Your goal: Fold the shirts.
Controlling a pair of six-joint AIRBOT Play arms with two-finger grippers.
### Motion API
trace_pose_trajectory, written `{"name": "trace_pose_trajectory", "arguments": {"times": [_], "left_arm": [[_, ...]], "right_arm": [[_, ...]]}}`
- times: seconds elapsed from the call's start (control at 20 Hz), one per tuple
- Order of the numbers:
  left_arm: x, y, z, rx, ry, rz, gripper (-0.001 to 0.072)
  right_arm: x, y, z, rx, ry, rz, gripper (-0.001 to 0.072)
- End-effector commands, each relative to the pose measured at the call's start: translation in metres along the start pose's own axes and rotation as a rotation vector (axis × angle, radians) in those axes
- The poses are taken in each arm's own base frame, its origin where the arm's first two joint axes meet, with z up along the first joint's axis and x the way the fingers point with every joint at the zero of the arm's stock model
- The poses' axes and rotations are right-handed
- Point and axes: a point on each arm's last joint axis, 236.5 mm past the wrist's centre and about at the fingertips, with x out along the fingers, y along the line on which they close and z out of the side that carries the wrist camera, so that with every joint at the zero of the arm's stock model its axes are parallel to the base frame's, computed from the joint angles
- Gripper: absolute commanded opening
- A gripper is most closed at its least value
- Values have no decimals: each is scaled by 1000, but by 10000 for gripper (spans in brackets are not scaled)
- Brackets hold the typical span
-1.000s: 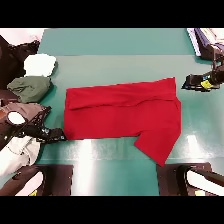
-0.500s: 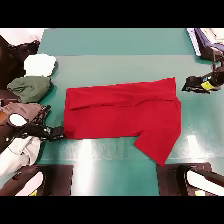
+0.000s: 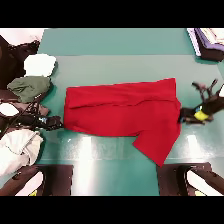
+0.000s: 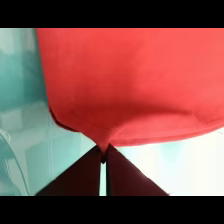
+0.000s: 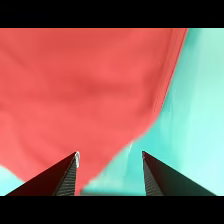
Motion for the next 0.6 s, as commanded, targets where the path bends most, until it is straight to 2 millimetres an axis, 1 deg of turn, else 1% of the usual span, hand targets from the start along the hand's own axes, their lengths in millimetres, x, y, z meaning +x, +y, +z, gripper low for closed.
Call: {"name": "trace_pose_trajectory", "arguments": {"times": [0.0, 0.1, 0.2, 0.35, 0.55], "left_arm": [[-4, -4, 4, 10, -8, -9, 30], [-4, -4, 4, 9, -8, -10, 29], [-4, -4, 4, 10, -8, -10, 30], [-4, -5, 4, 9, -7, -11, 30], [-4, -5, 3, 9, -2, -12, 30]], "right_arm": [[41, -9, -62, 61, 139, -6, 450], [53, -11, -80, 82, 172, -9, 449], [63, -10, -89, 90, 186, 4, 449], [76, 7, -86, 111, 166, 83, 449], [90, 13, -74, 94, 149, 77, 447]]}}
